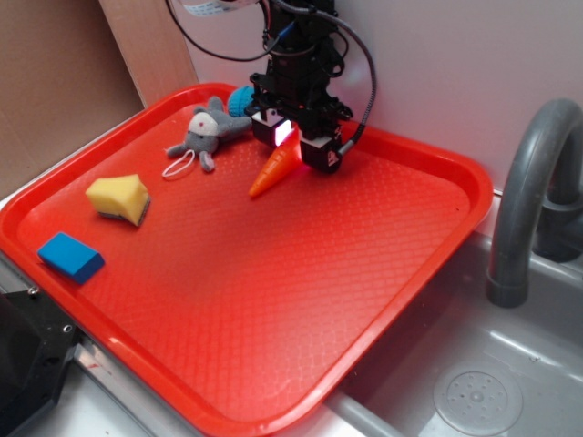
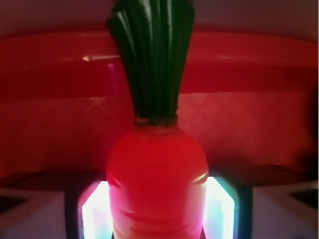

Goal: Grab the carrot.

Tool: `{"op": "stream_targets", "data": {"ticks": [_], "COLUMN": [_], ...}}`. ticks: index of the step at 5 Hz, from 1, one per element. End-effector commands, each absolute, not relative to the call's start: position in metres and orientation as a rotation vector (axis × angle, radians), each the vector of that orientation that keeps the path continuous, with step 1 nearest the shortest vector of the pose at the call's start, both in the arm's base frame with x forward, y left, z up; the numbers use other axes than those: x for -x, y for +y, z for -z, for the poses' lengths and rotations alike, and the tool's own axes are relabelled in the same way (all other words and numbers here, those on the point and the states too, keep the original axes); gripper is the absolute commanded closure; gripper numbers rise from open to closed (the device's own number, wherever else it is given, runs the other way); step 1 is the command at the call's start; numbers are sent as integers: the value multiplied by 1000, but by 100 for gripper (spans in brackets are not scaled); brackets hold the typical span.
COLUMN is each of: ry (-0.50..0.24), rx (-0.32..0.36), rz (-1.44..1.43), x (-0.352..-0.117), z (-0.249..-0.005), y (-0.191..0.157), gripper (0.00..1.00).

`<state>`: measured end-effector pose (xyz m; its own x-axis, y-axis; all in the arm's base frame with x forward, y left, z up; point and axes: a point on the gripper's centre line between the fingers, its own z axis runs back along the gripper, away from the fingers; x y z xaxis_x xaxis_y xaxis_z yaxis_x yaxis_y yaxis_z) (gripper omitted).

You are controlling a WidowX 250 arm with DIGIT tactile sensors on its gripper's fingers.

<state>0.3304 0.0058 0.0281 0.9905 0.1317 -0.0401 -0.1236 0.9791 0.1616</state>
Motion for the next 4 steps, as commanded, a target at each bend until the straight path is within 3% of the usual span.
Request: {"op": "stream_targets", "data": {"ticks": [1,2,4], "ry": [18,-37,-136], "rx": [-51,-38,-12], "rz": [-285,-307,-257], "x": [-274,-263,-249], "z": [-129,-165,-198], "y": [19,22,21], "gripper": [100,100,100]}}
